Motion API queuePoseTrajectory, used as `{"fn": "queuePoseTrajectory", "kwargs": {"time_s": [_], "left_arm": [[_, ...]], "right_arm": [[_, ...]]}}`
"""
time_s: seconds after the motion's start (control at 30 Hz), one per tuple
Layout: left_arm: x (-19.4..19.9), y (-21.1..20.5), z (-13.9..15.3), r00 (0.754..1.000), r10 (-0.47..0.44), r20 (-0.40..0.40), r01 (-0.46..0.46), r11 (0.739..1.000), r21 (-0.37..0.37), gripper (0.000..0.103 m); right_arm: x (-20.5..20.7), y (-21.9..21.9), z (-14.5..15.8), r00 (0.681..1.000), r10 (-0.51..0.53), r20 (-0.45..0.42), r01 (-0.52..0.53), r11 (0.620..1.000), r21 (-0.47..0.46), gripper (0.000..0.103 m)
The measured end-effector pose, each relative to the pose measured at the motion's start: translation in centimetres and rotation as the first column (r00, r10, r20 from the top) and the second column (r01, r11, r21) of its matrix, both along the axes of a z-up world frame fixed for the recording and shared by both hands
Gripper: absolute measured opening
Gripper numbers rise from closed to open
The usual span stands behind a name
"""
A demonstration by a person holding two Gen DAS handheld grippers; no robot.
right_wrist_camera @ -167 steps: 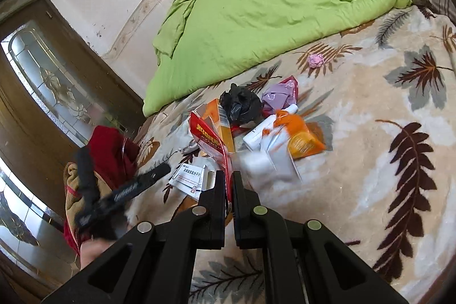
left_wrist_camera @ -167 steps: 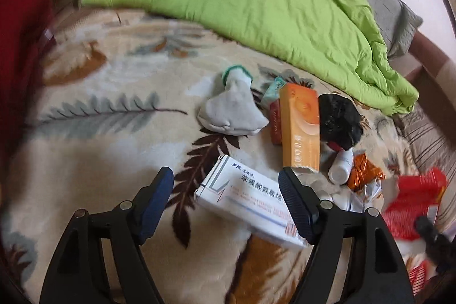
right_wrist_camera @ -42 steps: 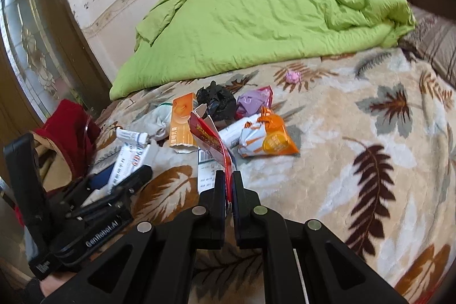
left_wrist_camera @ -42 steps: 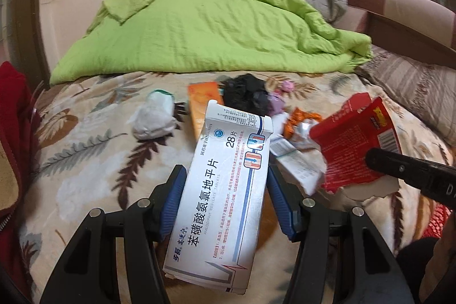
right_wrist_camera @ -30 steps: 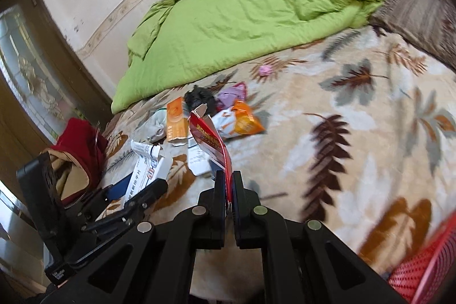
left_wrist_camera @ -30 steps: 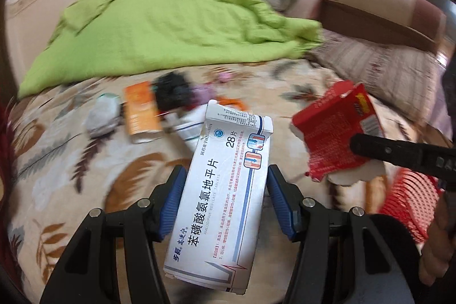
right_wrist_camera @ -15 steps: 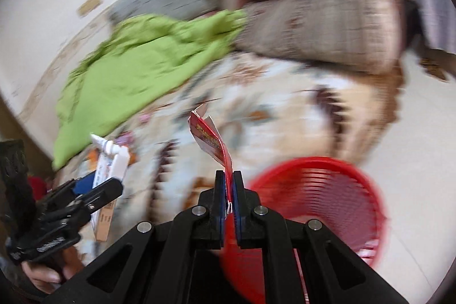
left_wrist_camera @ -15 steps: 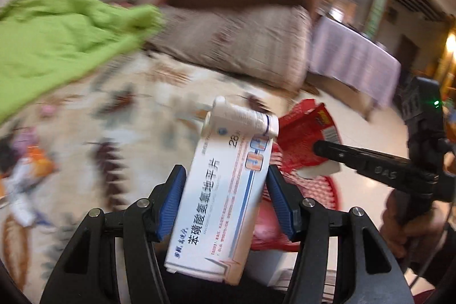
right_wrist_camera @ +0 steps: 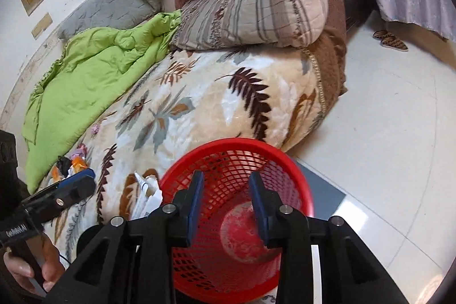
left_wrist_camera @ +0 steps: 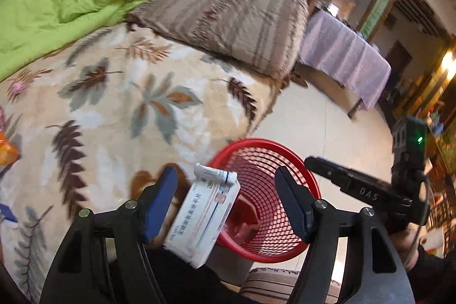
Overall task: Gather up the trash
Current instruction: 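Open both tools over the red wastebasket to drop the boxes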
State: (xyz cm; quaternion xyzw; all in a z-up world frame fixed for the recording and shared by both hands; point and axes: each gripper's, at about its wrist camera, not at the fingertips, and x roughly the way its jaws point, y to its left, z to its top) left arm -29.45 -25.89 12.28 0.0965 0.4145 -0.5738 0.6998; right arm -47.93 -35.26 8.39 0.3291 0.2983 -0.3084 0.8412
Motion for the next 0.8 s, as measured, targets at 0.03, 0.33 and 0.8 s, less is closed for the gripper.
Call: {"fn": "queuePoseTrajectory", "kwargs": {"time_s": [0.03,0.33,0.8], "left_arm": [[0.5,0.4,0.2,1.0,0.018,-0.002,-0.018,1.0,-0.005,0.07],[3.5,4.4,1.2,0.993,0.114,-0.007,-0.115,0.992,-0.045,0.07],[7.2,9.9,0.0,0.968,0.25,0.01,-0.25,0.968,-0.017,0.07]], "right_arm": [[0.1,0.0,-0.1,1.0,0.007,0.004,-0.007,1.0,0.009,0.036],[4.9,2.2,-2.4,0.983,0.158,0.097,-0.172,0.974,0.15,0.036],[8.3,4.2,-2.0,0.955,0.28,0.099,-0.291,0.95,0.114,0.036]]}}
